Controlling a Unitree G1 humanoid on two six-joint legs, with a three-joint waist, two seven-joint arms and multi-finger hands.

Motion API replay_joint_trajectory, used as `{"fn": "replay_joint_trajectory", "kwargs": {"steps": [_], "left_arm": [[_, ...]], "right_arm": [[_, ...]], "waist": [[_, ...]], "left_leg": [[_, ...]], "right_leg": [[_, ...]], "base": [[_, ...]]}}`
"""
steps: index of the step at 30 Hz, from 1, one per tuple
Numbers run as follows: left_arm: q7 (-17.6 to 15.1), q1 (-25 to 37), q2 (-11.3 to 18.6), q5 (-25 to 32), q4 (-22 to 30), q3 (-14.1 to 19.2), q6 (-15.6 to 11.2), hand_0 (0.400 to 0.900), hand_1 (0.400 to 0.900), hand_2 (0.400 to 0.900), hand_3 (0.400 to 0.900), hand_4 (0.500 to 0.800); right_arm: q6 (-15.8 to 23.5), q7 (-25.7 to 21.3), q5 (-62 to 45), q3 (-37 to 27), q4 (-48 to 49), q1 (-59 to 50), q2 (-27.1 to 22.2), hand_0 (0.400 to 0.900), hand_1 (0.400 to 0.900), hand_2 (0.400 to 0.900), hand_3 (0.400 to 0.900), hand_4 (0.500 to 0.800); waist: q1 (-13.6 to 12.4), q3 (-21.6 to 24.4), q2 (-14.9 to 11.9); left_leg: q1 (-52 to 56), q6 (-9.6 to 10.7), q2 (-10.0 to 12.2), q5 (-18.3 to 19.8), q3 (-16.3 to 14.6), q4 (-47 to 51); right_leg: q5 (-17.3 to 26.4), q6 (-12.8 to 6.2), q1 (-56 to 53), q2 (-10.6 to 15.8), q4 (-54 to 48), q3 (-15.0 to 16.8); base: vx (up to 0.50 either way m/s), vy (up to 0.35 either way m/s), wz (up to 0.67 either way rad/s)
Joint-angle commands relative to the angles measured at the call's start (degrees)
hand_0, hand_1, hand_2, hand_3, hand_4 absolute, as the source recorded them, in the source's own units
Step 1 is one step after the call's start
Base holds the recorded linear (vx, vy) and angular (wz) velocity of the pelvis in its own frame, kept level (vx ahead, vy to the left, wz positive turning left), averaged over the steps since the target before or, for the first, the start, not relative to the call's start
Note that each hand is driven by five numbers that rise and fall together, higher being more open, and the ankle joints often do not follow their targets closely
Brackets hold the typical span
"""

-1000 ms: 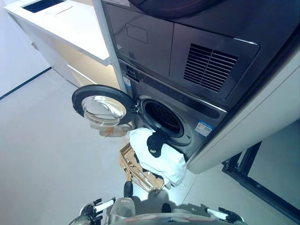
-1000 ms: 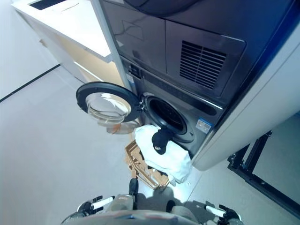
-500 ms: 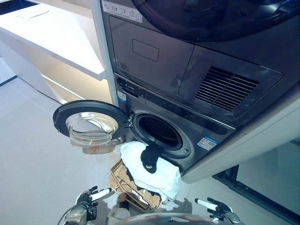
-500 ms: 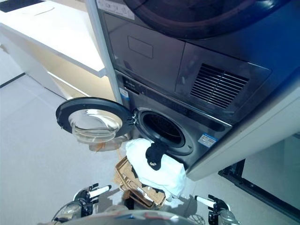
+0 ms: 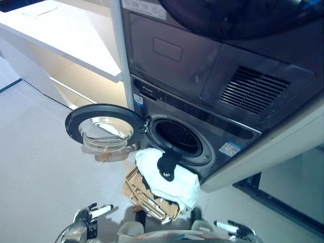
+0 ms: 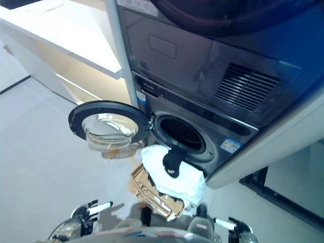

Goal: Put the clothes in the basket into the washing machine.

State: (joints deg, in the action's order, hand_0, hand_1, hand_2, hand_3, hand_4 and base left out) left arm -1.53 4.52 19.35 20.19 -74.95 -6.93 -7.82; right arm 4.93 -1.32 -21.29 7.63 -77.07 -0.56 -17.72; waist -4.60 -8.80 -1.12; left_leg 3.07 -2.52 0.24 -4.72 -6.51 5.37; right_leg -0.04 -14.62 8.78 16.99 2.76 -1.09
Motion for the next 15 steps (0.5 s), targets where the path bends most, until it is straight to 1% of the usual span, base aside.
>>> {"fn": "replay_joint_trajectory", "kwargs": {"steps": [1, 2, 4, 5, 6, 7, 8, 9, 11, 12, 13, 15], "left_arm": [[-0.77, 2.72, 2.04, 0.26, 2.07, 1.38, -3.03, 0.900, 0.900, 0.900, 0.900, 0.800], [-0.79, 2.51, 1.63, 0.23, 2.01, 1.27, -2.95, 0.900, 0.900, 0.900, 0.900, 0.800], [-0.87, 2.71, 1.19, -0.03, 1.82, 0.57, -2.95, 0.900, 0.900, 0.900, 0.900, 0.800], [-1.14, 3.72, 1.14, -0.78, 1.68, -0.58, -2.90, 0.900, 0.900, 0.900, 0.900, 0.800], [-1.14, 3.75, 1.11, -0.78, 1.66, -0.58, -2.91, 0.900, 0.900, 0.900, 0.900, 0.800], [-1.33, 4.45, 1.31, -1.07, 1.53, -1.08, -2.83, 0.900, 0.900, 0.900, 0.900, 0.800], [-2.10, 6.18, 1.80, -1.90, 1.69, -2.12, -2.83, 0.900, 0.900, 0.900, 0.900, 0.800], [-2.11, 6.24, 1.78, -1.90, 1.66, -2.11, -2.84, 0.900, 0.900, 0.900, 0.900, 0.800], [-3.33, 8.58, 3.15, -2.65, 2.26, -2.99, -2.92, 0.900, 0.900, 0.900, 0.900, 0.800], [-3.81, 9.81, 3.86, -2.46, 2.56, -3.07, -2.93, 0.900, 0.900, 0.900, 0.900, 0.800], [-3.81, 9.87, 3.86, -2.45, 2.53, -3.07, -2.93, 0.900, 0.900, 0.900, 0.900, 0.800], [-4.95, 13.19, 5.50, -2.99, 2.77, -4.05, -2.99, 0.900, 0.900, 0.900, 0.900, 0.800]], "right_arm": [[0.91, -1.36, 0.75, 0.14, 1.19, 0.66, -4.40, 0.900, 0.900, 0.900, 0.900, 0.800], [1.00, -1.31, 1.11, 0.16, 1.03, 0.82, -4.58, 0.900, 0.900, 0.900, 0.900, 0.800], [1.08, -1.33, 1.08, -0.02, 0.98, 0.77, -5.33, 0.900, 0.900, 0.900, 0.900, 0.800], [1.52, -1.50, 0.69, -0.42, 0.91, 0.91, -5.97, 0.900, 0.900, 0.900, 0.900, 0.800], [1.53, -1.49, 0.69, -0.43, 0.90, 0.90, -6.00, 0.900, 0.900, 0.900, 0.900, 0.800], [1.77, -1.64, 0.20, -0.63, 0.97, 0.88, -6.47, 0.900, 0.900, 0.900, 0.900, 0.800], [1.91, -2.00, -0.14, -0.86, 0.75, 0.72, -7.38, 0.900, 0.900, 0.900, 0.900, 0.800], [1.92, -1.99, -0.14, -0.87, 0.72, 0.67, -7.40, 0.900, 0.900, 0.900, 0.900, 0.800], [2.24, -2.17, -0.30, -0.97, 1.07, 0.60, -8.76, 0.900, 0.900, 0.900, 0.900, 0.800], [2.37, -2.18, -0.40, -1.18, 1.28, 0.44, -9.42, 0.900, 0.900, 0.900, 0.900, 0.800], [2.37, -2.17, -0.40, -1.20, 1.27, 0.39, -9.42, 0.900, 0.900, 0.900, 0.900, 0.800], [2.68, -2.17, -0.97, -1.18, 2.02, 0.00, -10.20, 0.900, 0.900, 0.900, 0.900, 0.800]], "waist": [[-0.41, 1.43, -3.09], [-0.22, 1.87, -2.52], [0.61, 2.13, -1.26], [1.69, 2.01, -0.42], [1.78, 2.04, -0.35], [2.37, 1.96, 0.04], [3.46, 1.35, 0.38], [3.50, 1.38, 0.42], [4.66, 0.60, 0.78], [4.90, 0.01, 0.79], [4.85, 0.07, 0.75], [5.56, -1.25, 0.59]], "left_leg": [[6.66, 6.45, -1.03, 10.03, 1.33, -0.37], [6.76, 6.96, -0.36, 10.13, 1.51, -0.37], [6.16, 8.10, 1.63, 9.14, 2.23, -0.37], [5.30, 9.43, 3.77, 7.96, 2.30, -0.37], [5.24, 9.49, 3.86, 7.96, 2.40, -0.37], [4.69, 10.09, 5.00, 7.38, 2.10, -0.37], [3.51, 10.76, 6.60, 6.42, 1.33, -0.37], [3.43, 10.80, 6.65, 6.42, 1.38, -0.37], [2.11, 10.90, 7.70, 5.49, -0.09, -0.37], [1.52, 10.80, 7.92, 5.13, -0.39, -0.37], [1.41, 10.81, 7.88, 5.11, -0.43, -0.37], [0.01, 10.67, 8.21, 4.74, -1.32, -0.96]], "right_leg": [[10.03, 0.56, -0.13, -0.62, -0.39, 2.45], [9.78, 0.82, -0.14, -1.21, 0.07, 2.21], [8.26, 1.82, 0.16, -3.06, 1.40, 1.49], [6.41, 3.02, 0.22, -4.57, 2.14, 0.48], [6.35, 3.07, 0.24, -4.62, 2.20, 0.35], [5.32, 3.45, 0.54, -5.39, 2.82, -0.31], [3.93, 4.11, 1.40, -6.87, 4.25, -1.09], [3.83, 4.15, 1.51, -6.89, 4.38, -1.14], [2.31, 4.55, 3.98, -8.47, 7.96, -1.86], [2.06, 4.48, 5.46, -8.81, 9.72, -1.69], [1.97, 4.49, 5.70, -8.79, 9.93, -1.62], [1.29, 4.35, 8.81, -9.35, 13.30, -1.03]], "base": [[0.18, -0.124, -0.02], [0.17, -0.137, 0.14], [0.10, -0.179, 0.41], [0.05, -0.165, 0.37], [0.03, -0.159, 0.34], [0.00, -0.137, 0.31], [0.00, -0.137, 0.30], [-0.01, -0.114, 0.27], [-0.02, -0.062, 0.05], [-0.03, -0.038, -0.03], [-0.09, -0.012, -0.03], [-0.10, -0.006, -0.05]]}}
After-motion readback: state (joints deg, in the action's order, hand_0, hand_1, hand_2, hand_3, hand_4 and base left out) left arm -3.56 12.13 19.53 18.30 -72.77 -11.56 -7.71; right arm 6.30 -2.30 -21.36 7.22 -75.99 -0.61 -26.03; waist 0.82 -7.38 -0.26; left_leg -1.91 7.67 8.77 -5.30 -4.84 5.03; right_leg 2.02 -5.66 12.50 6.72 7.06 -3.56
